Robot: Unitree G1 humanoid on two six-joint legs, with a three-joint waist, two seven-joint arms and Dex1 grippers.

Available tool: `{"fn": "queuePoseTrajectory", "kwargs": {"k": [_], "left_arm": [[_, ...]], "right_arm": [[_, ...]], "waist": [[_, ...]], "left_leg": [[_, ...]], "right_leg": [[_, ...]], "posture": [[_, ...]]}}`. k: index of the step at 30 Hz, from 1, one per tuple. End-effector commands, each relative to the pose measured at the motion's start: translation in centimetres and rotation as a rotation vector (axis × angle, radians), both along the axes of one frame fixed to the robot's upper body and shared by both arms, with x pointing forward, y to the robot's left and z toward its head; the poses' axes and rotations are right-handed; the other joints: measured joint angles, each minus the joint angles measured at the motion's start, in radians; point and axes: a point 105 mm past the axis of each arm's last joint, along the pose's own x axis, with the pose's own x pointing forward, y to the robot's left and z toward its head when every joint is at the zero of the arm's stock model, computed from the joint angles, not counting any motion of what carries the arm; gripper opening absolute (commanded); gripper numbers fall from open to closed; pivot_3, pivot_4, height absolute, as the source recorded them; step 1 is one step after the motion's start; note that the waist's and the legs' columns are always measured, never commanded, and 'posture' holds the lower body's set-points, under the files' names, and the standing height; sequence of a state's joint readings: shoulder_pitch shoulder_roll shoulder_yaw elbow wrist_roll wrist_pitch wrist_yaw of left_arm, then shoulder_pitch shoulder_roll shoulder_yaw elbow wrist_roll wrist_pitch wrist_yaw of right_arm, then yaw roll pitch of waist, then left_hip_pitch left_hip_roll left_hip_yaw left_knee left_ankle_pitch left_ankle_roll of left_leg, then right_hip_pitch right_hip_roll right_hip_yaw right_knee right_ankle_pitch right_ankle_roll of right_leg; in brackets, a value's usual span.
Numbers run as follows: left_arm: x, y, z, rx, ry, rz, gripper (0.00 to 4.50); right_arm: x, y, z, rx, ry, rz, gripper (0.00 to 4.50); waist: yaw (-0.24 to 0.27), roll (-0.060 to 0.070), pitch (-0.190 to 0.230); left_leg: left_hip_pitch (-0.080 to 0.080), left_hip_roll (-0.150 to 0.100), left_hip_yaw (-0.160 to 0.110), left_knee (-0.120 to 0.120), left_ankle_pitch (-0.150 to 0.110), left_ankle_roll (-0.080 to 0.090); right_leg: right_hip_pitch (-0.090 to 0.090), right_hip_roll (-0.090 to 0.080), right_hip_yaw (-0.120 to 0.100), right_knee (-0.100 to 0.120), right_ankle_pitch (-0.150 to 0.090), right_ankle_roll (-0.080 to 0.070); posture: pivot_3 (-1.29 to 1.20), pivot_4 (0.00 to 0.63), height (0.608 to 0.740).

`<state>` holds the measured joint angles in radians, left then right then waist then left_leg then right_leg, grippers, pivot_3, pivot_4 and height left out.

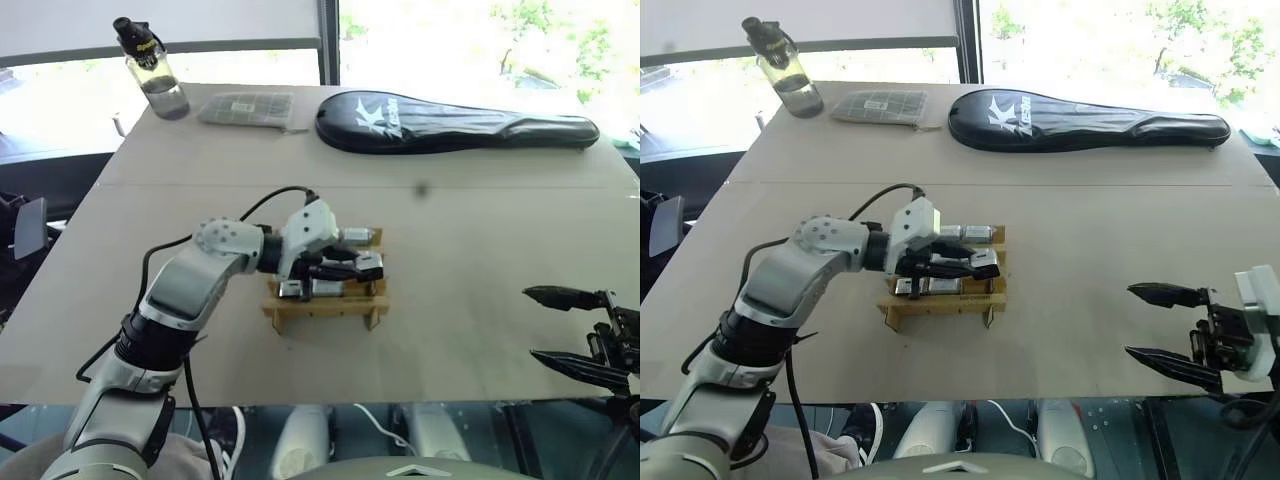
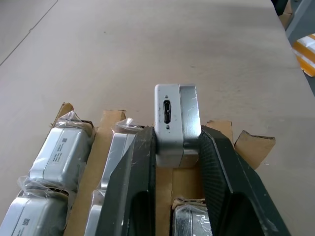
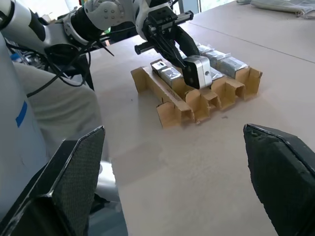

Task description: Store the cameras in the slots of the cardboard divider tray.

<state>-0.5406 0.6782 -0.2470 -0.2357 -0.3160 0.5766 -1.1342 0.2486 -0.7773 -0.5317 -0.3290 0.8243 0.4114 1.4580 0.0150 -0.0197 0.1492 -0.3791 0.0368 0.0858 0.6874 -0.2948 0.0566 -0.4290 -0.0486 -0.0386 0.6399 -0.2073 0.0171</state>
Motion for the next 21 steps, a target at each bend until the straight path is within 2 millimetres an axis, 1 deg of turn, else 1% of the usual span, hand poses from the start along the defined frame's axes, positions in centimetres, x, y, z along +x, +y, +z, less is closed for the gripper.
{"fn": "queuePoseTrajectory", "kwargs": {"k": [1, 5, 10, 12, 21], "left_arm": [[-0.3, -0.1, -0.5, 0.021, 0.000, 0.001, 0.65], [-0.9, 0.1, -0.8, 0.045, -0.018, -0.036, 0.65], [-1.1, 0.7, -0.4, 0.045, -0.050, -0.055, 0.65], [-1.3, 0.9, -0.6, 0.058, -0.063, -0.077, 0.65], [-0.9, 1.7, -1.7, 0.105, -0.075, -0.085, 0.65]], "right_arm": [[0.1, -0.2, 1.0, -0.010, -0.061, 0.010, 4.45], [0.3, -0.3, 1.1, -0.011, -0.072, 0.004, 4.45], [0.3, -0.4, 1.1, -0.012, -0.077, -0.004, 4.45], [0.3, -0.4, 1.2, -0.011, -0.079, -0.007, 4.45], [0.4, -0.5, 1.4, -0.013, -0.093, -0.027, 4.45]], "waist": [[0.000, 0.000, 0.000], [0.000, 0.000, 0.000], [0.000, 0.000, 0.000], [0.000, 0.000, 0.000], [0.000, 0.000, 0.000]], "left_leg": [[0.000, 0.000, 0.000, 0.000, 0.000, 0.000], [0.000, 0.000, -0.001, 0.000, 0.000, 0.000], [0.000, 0.000, -0.001, 0.000, 0.000, 0.000], [0.000, 0.000, -0.001, 0.000, 0.000, 0.000], [0.000, 0.000, 0.000, 0.000, 0.000, 0.000]], "right_leg": [[0.000, 0.000, 0.000, 0.000, 0.000, 0.000], [0.000, 0.000, 0.000, 0.001, 0.000, 0.000], [0.000, 0.000, 0.000, 0.001, 0.000, 0.000], [0.000, 0.000, 0.000, 0.001, 0.000, 0.000], [0.000, 0.000, -0.001, 0.001, 0.000, 0.000]], "posture": [[0.00, 0.150, 0.740], [0.00, 0.150, 0.740], [0.00, 0.150, 0.740], [0.00, 0.150, 0.740], [0.00, 0.150, 0.740]]}}
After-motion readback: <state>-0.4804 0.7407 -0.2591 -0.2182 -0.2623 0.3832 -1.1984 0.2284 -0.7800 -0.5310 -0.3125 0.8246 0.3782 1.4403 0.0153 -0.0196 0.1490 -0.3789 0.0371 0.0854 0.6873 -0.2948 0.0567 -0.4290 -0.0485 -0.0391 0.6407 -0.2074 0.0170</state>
